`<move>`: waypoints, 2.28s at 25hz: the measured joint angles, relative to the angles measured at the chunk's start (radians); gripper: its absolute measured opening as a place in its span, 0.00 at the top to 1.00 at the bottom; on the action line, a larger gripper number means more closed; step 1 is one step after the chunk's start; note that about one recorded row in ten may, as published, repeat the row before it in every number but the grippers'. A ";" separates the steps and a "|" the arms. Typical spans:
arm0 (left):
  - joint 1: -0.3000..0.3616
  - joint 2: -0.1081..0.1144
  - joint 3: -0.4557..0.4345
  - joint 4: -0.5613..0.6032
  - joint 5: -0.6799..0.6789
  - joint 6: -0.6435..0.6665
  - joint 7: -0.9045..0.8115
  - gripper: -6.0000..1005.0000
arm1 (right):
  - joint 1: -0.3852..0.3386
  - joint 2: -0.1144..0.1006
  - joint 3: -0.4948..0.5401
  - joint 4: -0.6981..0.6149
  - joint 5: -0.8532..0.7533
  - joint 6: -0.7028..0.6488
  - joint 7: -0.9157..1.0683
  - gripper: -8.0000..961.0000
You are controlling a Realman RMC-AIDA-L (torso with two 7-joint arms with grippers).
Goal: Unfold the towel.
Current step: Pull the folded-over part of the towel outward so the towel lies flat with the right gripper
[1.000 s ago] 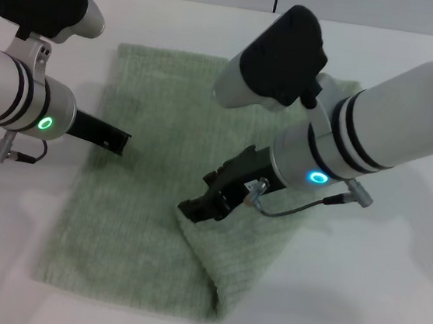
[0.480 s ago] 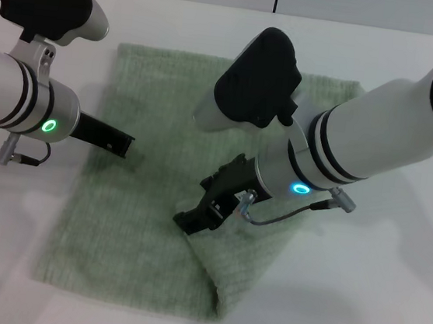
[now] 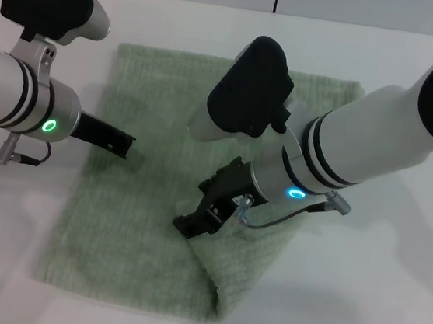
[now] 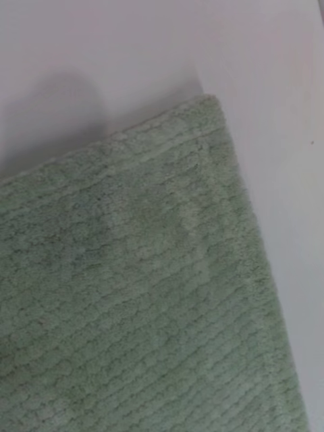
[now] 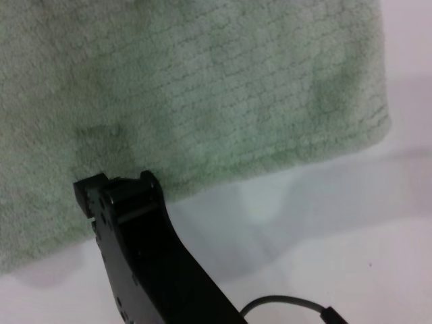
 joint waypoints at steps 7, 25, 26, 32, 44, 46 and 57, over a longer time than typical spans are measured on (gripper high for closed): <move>0.002 0.000 0.005 -0.001 0.000 -0.001 0.000 1.00 | 0.007 0.000 -0.004 -0.019 0.004 -0.012 0.000 0.28; 0.000 0.000 0.007 -0.003 0.000 -0.011 0.001 1.00 | 0.028 -0.001 -0.009 -0.052 0.002 -0.001 0.002 0.70; 0.000 0.000 0.007 -0.003 0.000 -0.011 0.001 1.00 | 0.029 -0.002 -0.006 -0.053 0.001 0.002 0.002 0.82; -0.004 0.001 0.007 -0.003 0.000 -0.011 0.002 1.00 | 0.026 -0.003 0.036 -0.029 -0.004 0.042 0.002 0.90; -0.006 0.002 0.007 0.005 0.000 -0.010 0.008 1.00 | 0.000 -0.003 0.102 0.139 -0.095 0.228 0.056 0.96; -0.005 0.002 0.007 0.005 0.000 -0.010 0.008 1.00 | -0.004 -0.003 0.113 0.164 -0.110 0.258 0.066 0.96; -0.004 0.002 0.007 0.014 0.000 -0.007 0.008 1.00 | -0.060 -0.003 0.133 0.404 -0.230 0.412 0.137 0.96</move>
